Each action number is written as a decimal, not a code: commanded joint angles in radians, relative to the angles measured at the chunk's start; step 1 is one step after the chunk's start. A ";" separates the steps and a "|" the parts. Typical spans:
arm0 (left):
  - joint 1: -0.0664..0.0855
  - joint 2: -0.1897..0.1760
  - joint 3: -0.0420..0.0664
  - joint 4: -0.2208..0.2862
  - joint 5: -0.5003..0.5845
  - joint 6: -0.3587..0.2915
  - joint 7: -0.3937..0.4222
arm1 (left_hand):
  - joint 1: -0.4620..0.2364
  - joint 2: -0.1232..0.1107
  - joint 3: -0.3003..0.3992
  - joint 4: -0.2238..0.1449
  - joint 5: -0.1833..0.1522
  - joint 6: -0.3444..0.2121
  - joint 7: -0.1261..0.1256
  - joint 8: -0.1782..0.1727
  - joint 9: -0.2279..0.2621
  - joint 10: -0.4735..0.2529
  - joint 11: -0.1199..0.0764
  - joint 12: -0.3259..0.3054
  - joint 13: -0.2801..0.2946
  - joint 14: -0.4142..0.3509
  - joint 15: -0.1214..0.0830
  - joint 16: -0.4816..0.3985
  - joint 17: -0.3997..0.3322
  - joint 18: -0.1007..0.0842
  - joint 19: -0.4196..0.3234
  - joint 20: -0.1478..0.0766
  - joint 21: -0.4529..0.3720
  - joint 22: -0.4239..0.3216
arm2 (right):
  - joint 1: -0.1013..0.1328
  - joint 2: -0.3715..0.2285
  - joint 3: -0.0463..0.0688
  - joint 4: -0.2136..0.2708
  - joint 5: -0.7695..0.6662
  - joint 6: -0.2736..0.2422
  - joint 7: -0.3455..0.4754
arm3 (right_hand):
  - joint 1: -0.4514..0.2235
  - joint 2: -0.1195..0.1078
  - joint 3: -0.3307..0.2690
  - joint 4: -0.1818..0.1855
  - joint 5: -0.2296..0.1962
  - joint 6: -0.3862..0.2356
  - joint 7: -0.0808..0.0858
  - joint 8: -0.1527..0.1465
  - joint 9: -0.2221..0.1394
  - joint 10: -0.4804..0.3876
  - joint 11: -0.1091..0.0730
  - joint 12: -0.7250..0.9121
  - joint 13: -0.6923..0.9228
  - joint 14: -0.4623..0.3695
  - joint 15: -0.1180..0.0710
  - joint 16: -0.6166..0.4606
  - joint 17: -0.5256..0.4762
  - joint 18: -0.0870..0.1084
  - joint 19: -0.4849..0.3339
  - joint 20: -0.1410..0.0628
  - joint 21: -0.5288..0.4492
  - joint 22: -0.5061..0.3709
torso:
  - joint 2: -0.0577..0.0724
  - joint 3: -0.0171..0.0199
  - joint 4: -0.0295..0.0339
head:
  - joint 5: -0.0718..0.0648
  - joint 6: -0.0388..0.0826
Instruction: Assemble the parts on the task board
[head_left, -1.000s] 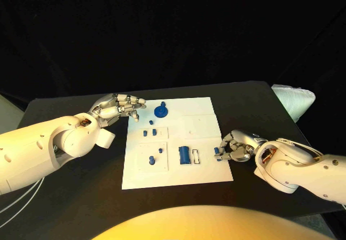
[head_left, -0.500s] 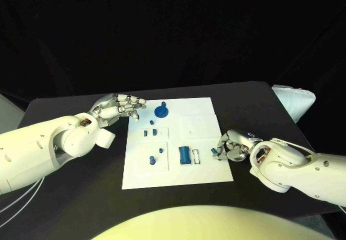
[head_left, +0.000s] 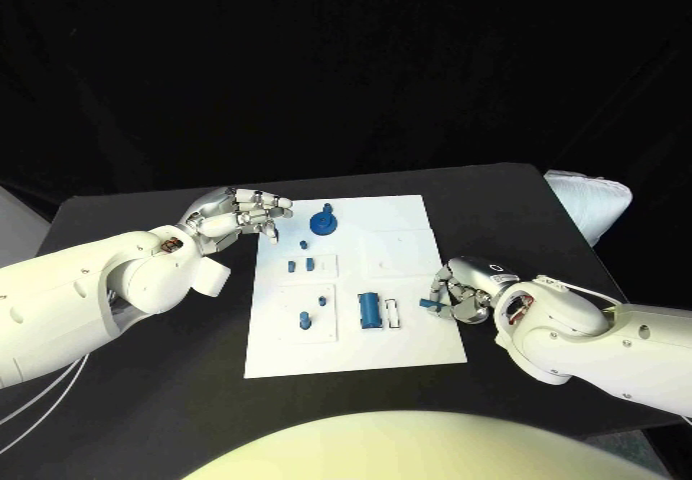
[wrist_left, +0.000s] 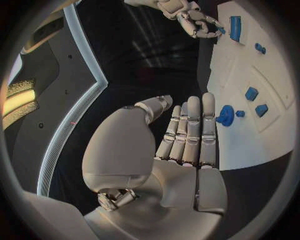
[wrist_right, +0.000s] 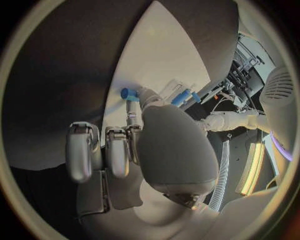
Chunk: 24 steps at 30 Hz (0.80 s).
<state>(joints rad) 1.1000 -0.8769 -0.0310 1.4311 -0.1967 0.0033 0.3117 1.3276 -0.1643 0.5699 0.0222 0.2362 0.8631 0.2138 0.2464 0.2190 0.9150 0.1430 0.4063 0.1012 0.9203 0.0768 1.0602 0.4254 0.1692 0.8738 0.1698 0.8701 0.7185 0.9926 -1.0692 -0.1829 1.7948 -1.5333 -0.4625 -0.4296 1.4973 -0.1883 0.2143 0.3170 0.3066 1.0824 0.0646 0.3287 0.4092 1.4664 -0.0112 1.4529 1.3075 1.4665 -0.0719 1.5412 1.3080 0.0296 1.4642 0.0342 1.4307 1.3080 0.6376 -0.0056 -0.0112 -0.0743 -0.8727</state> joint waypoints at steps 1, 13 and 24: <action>0.000 0.000 0.001 0.003 0.005 0.019 0.004 | 0.002 0.004 0.005 0.000 0.002 -0.007 -0.001 0.003 -0.001 -0.001 0.008 -0.004 -0.001 0.002 0.002 -0.006 -0.001 0.015 0.007 0.002 0.006 0.001 | -0.012 0.002 -0.010 -0.008 -0.025 0.057 -0.049 | -0.024 -0.012 0.070 -0.035 0.027 0.006 0.000 -0.001 0.001 0.055 -0.001 -0.003 0.204 0.088 -0.004 -0.003 0.192 -0.004 0.076 -0.005 -0.001 0.225 | 0.000 0.0005 0.0002 | 0.000 0.000; 0.000 0.000 0.001 0.004 0.005 0.018 0.003 | 0.002 0.004 0.006 -0.001 0.002 -0.007 -0.001 0.003 -0.001 -0.001 0.008 -0.004 -0.001 0.002 0.002 -0.006 -0.001 0.015 0.007 0.002 0.006 0.001 | -0.007 -0.006 -0.007 0.050 0.015 -0.038 -0.027 | -0.080 -0.031 0.160 -0.044 0.113 0.003 -0.005 0.012 0.018 0.059 -0.005 0.002 0.207 0.091 -0.008 0.003 0.205 -0.007 0.081 -0.008 0.016 0.231 | -0.001 -0.0003 -0.0005 | 0.001 0.000; 0.000 0.002 0.001 0.005 0.004 0.018 0.002 | 0.002 0.004 0.006 -0.001 0.002 -0.007 -0.001 0.003 -0.001 -0.001 0.008 -0.004 -0.001 0.002 0.002 -0.006 -0.001 0.015 0.007 0.002 0.006 0.001 | 0.016 0.009 -0.004 0.091 0.139 -0.079 0.002 | -0.142 -0.037 0.184 -0.034 0.101 0.002 -0.007 0.021 0.029 0.063 -0.007 0.008 0.210 0.094 -0.009 0.009 0.217 -0.010 0.085 -0.009 0.033 0.236 | 0.000 -0.0004 -0.0002 | 0.000 0.000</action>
<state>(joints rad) 1.0998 -0.8769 -0.0309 1.4324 -0.1967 0.0050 0.3092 1.3276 -0.1644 0.5701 0.0220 0.2362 0.8631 0.2138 0.2463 0.2190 0.9150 0.1431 0.4063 0.1013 0.9203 0.0769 1.0602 0.4255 0.1693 0.8738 0.1698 0.8712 0.7183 1.0087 -1.0645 -0.1867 1.8838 -1.4607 -0.5240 -0.4465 1.3611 -0.2260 0.3898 0.2829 0.4154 1.0814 0.0651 0.3449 0.4347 1.4664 -0.0110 1.4577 1.3075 1.4664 -0.0718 1.5455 1.3077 0.0297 1.4680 0.0306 1.4577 1.3076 0.6371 -0.0058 -0.0115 -0.0738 -0.8727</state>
